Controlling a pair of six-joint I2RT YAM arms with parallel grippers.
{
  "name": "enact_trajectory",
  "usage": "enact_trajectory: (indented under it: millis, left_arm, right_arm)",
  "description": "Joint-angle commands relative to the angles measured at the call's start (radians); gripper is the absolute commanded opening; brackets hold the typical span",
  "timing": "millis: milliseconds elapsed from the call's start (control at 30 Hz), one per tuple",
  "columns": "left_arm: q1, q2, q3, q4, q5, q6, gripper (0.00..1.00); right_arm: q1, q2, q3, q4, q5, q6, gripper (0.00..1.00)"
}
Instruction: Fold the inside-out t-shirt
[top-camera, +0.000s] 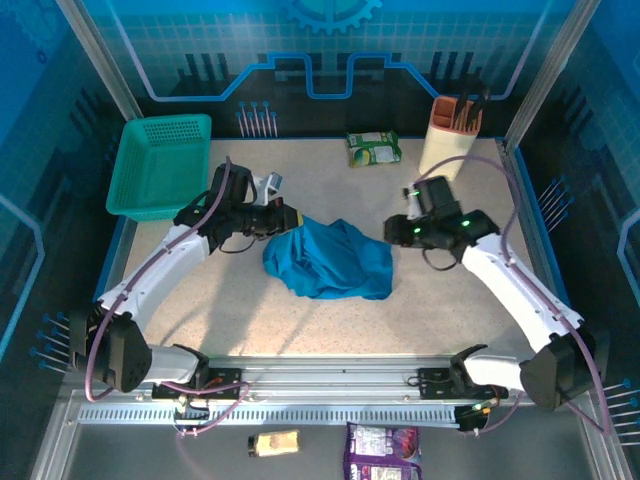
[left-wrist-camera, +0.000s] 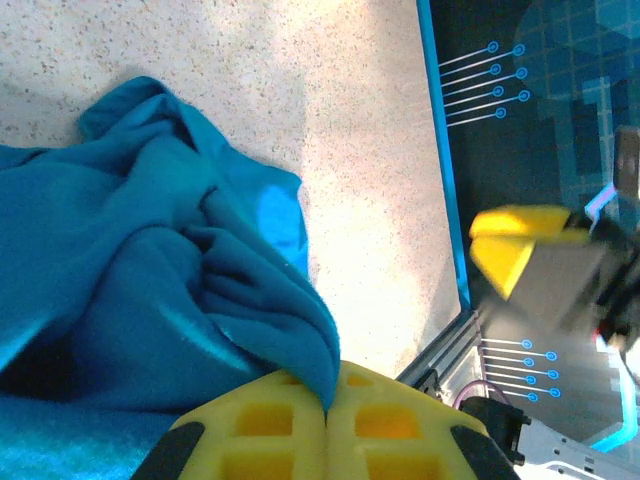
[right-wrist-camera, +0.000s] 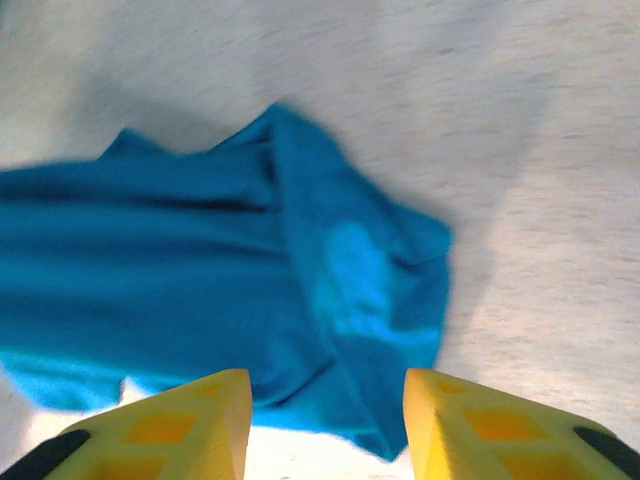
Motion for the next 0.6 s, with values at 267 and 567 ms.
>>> enact_trajectory:
  millis: [267,567]
  left_arm:
    - [-0.038,0.022,0.088,-0.042,-0.027,0.053,0.00]
    - [-0.032,-0.012,0.154,-0.178,-0.127,0.140,0.00]
  right_arm:
    - [0.317,0.312,-0.056,0.421,0.065,0.123,0.67]
    - [0.217,0.295,-0.039,0.362,0.025,0.069,0.01]
